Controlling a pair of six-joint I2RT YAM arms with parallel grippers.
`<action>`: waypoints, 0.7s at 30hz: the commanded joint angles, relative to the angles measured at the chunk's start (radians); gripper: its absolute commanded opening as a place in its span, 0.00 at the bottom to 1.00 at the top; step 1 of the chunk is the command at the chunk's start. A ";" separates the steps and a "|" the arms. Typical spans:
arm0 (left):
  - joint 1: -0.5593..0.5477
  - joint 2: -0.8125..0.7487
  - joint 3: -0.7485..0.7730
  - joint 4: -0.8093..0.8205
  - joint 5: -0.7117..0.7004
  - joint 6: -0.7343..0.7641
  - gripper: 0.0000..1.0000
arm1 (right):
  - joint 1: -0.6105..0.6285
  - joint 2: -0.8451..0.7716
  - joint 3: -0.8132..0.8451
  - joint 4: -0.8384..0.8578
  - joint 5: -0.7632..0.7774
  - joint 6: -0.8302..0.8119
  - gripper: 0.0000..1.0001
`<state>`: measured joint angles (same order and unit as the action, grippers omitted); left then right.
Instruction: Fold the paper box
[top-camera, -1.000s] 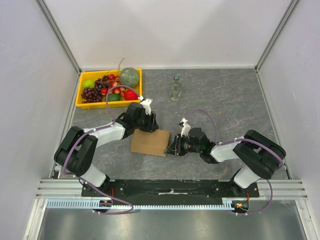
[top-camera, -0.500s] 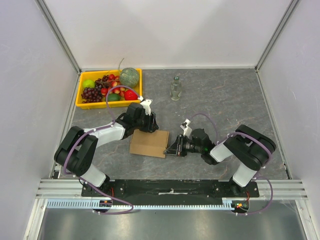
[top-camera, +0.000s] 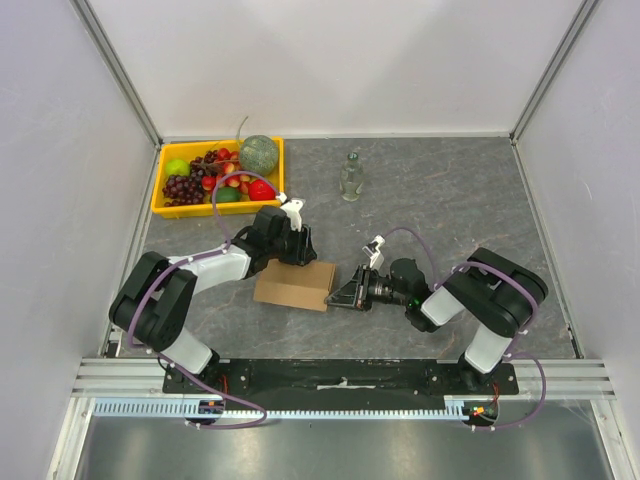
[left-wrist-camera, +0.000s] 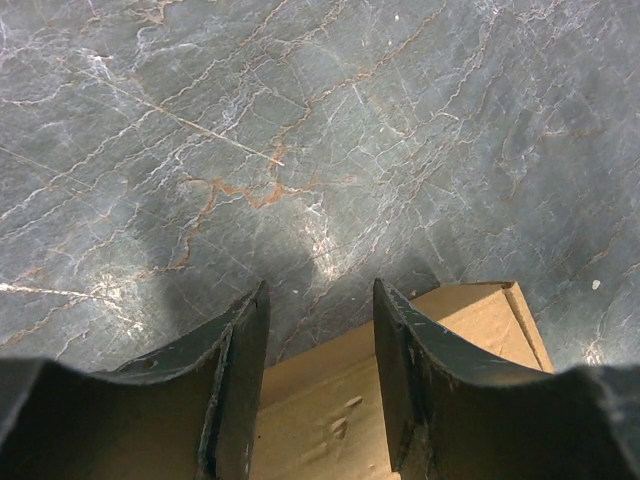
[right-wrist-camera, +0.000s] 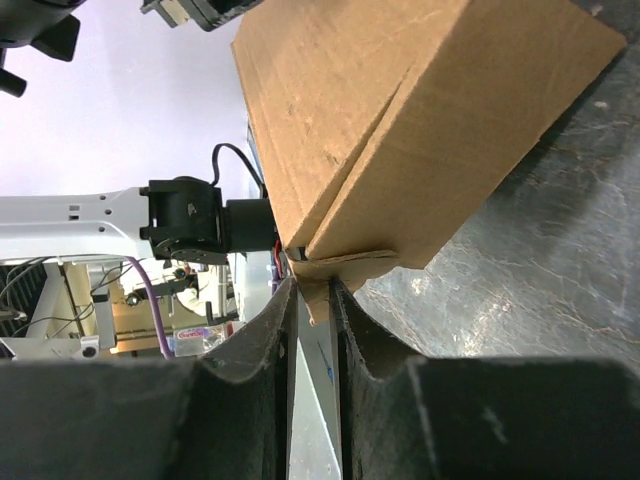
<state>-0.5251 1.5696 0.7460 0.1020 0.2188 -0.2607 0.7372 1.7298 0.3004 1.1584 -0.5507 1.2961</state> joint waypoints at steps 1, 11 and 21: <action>-0.009 0.018 -0.022 -0.048 0.022 -0.017 0.52 | -0.012 -0.029 0.012 0.081 0.014 0.020 0.24; -0.009 0.018 -0.022 -0.048 0.024 -0.017 0.52 | -0.013 0.027 -0.003 0.158 0.011 0.057 0.23; -0.010 0.015 -0.030 -0.047 0.016 -0.017 0.51 | -0.013 0.060 -0.013 0.198 -0.006 0.075 0.23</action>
<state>-0.5251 1.5749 0.7418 0.1028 0.2184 -0.2607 0.7345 1.7821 0.2985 1.2728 -0.5728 1.3792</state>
